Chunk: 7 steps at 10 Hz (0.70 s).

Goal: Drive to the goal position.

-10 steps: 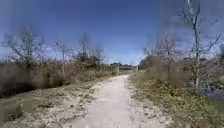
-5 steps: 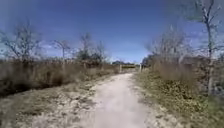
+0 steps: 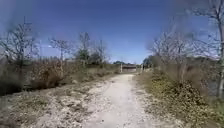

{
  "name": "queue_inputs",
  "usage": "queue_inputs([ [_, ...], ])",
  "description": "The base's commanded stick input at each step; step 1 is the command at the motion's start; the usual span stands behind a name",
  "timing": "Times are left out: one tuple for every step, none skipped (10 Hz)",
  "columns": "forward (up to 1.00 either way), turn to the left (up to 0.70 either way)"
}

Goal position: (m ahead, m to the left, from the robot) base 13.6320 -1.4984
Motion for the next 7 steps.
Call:
queue_inputs([
  [0.7, 0.0],
  [0.7, -0.12],
  [0.7, -0.34],
  [0.7, -0.25],
  [0.7, -0.15],
  [0.7, -0.05],
  [0.7, 0.0],
])
